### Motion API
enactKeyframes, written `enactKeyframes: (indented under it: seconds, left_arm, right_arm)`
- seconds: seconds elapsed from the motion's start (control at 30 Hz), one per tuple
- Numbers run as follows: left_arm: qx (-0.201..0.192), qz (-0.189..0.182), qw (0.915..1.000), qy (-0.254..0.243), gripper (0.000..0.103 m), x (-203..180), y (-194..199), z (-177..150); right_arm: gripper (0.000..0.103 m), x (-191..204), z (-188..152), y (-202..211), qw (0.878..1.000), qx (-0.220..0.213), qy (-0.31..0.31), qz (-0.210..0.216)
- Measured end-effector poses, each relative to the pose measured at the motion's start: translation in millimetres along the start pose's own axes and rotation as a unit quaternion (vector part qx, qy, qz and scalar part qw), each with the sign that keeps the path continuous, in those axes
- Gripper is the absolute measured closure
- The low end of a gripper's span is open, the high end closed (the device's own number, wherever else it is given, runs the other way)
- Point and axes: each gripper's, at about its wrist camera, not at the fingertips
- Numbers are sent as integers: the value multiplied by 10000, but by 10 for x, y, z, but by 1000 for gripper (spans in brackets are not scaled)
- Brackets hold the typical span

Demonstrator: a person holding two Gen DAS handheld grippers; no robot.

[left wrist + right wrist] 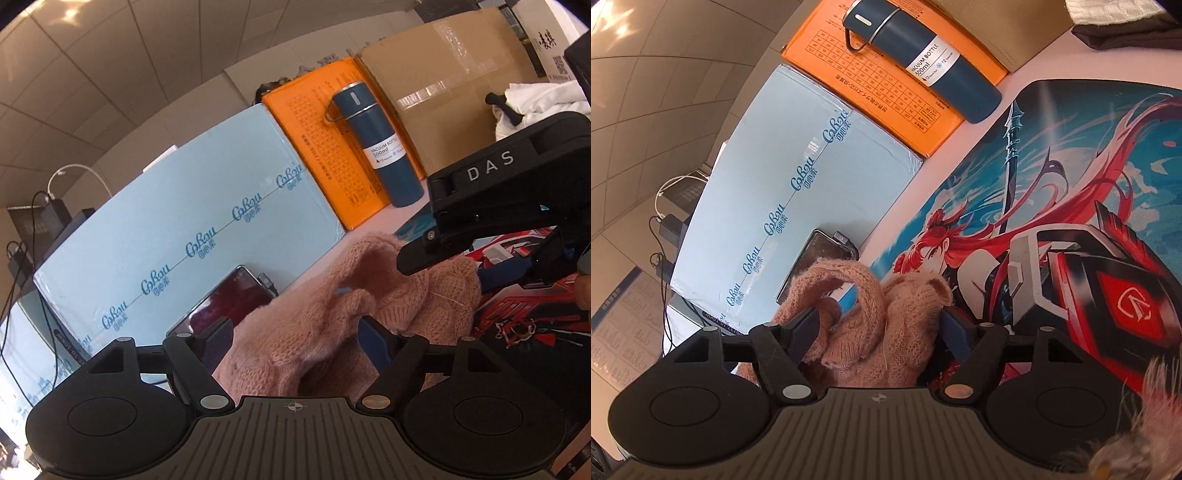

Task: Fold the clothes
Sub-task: 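Carry the sweater with both tools and spread it over the mouse pad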

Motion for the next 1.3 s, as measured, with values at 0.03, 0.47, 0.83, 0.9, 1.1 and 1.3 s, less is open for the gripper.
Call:
enactKeyframes:
  seconds: [0.03, 0.47, 0.83, 0.9, 1.1, 1.3]
  left_arm:
    - [14, 58, 10000, -76, 26, -27, -46, 36]
    - [-20, 143, 9955, 936, 85, 382, -110, -178]
    - [-255, 1125, 9706, 2112, 88, 1112, 195, -591]
    - [-346, 1287, 9659, 2219, 89, 1203, 195, -597]
    - [-619, 1312, 9320, 3323, 89, 1491, 149, -811]
    - [389, 419, 8900, 4523, 88, 1475, -166, -1401]
  right_arm:
    - [33, -2, -1, 2, 10000, -7, -8, -5]
    - [25, 58, -58, -27, 9995, -17, 305, -110]
    - [89, 478, -358, -389, 9714, -126, 2106, -1089]
    - [90, 568, -373, -392, 9631, -374, 2393, -1172]
    - [90, 697, -66, -130, 9476, -1802, 2372, -1155]
    - [90, 455, 83, -99, 9565, -1789, 1902, -1302]
Point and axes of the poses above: each gripper's, at about its wrist camera, not at the fingertips, and y roughly against the way its jaws point, x to its left, z to its top, and after that the axes turned 12 degrees about -y, right-handed
